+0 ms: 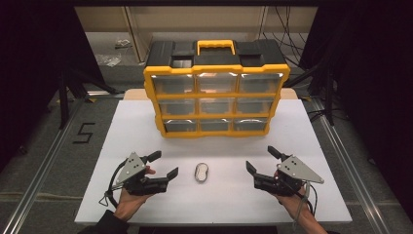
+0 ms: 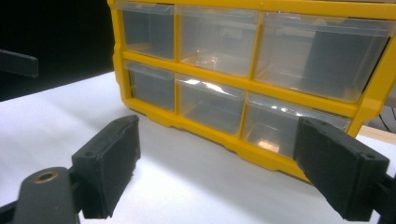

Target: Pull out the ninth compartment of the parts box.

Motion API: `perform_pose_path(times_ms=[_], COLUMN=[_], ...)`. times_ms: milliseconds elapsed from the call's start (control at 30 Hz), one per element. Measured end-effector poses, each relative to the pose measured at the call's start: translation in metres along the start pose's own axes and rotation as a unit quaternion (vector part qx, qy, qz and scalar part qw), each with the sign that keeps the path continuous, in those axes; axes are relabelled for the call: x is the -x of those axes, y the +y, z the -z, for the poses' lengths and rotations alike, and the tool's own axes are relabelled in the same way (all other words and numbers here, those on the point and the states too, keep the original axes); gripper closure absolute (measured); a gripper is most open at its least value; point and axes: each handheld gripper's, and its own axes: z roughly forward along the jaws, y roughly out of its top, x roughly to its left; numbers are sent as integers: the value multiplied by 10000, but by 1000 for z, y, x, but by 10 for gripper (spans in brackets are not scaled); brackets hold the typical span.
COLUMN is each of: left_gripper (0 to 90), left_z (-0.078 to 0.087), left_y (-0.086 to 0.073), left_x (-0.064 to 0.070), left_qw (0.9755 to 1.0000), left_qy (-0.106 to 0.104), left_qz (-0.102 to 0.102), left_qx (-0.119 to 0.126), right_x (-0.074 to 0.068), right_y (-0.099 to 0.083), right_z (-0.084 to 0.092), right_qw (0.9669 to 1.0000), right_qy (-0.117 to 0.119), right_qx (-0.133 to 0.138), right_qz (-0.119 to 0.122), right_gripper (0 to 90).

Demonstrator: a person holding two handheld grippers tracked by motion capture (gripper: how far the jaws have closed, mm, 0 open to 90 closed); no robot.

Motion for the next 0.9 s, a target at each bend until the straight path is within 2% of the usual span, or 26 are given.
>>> perform_pose_path(times_ms=[433, 700, 900], left_gripper=[159, 159, 160], left_z=[-1, -1, -2], left_y=[0, 1, 0], left_x=[2, 2, 2], left_qw=[9999, 9999, 9999], left_qy=[7, 26, 28], left_qz=[-139, -127, -139], left_qx=[-17, 6, -1], right_x=[0, -1, -1], right_y=[0, 0, 1], right_z=[-1, -4, -5], right_qw=[10000, 9999, 9996], right_qy=[-8, -59, -89], right_qx=[-14, -57, -82], right_qz=[69, 127, 263], right_gripper=[157, 139, 138])
